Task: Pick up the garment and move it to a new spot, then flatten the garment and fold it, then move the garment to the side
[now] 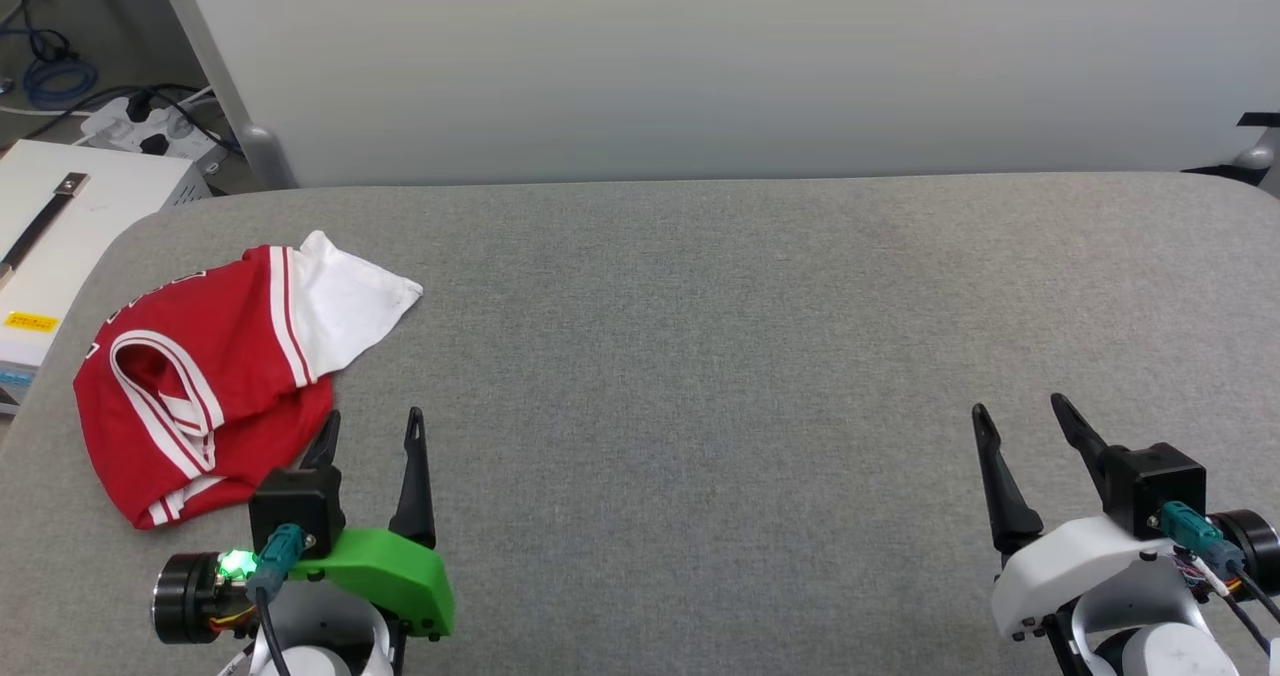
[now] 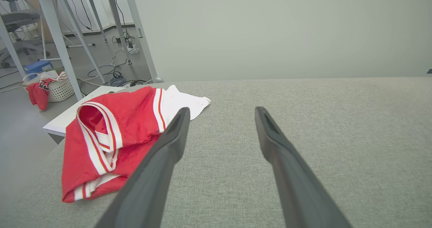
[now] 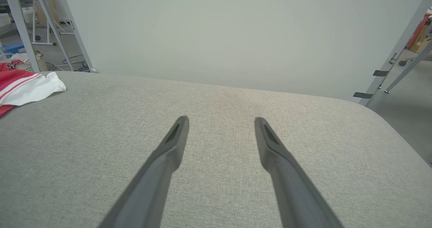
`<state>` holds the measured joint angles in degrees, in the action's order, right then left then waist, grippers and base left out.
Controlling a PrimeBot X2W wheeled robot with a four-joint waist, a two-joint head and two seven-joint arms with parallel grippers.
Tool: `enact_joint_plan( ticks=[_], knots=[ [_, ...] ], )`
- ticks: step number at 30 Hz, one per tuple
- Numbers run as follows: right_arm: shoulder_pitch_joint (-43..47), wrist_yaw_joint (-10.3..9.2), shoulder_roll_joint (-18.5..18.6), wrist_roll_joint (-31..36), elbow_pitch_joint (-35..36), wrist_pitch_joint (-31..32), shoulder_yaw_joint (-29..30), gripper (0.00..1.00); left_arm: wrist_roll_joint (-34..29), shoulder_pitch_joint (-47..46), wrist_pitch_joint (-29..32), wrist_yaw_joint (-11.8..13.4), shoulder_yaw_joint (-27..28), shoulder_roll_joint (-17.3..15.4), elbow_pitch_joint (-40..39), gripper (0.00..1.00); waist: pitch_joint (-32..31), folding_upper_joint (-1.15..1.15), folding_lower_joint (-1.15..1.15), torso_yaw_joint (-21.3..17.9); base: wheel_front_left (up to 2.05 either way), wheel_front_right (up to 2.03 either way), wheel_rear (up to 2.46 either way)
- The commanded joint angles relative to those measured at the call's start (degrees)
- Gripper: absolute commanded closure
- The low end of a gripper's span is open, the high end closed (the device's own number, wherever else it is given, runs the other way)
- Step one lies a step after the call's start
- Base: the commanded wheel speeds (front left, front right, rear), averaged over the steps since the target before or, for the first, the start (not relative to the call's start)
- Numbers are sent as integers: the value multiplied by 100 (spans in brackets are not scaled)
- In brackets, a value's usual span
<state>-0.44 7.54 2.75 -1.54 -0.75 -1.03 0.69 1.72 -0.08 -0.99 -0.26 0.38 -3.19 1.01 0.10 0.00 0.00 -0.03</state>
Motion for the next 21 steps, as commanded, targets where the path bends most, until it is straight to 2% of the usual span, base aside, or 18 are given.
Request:
enact_joint_plan(
  ticks=[1, 21],
  knots=[
    [-16, -1, 4, -57, -18, -69, 34, 0, 51, 1, -53, 20, 17, 4, 15, 0, 1, 0, 0, 0, 0, 0, 0],
    [-25, -1, 6, -178, -93, -315, 106, 0, 361, 22, -303, -33, 60, 9, 152, 0, -15, 0, 0, -7, 0, 0, 0]
  ],
)
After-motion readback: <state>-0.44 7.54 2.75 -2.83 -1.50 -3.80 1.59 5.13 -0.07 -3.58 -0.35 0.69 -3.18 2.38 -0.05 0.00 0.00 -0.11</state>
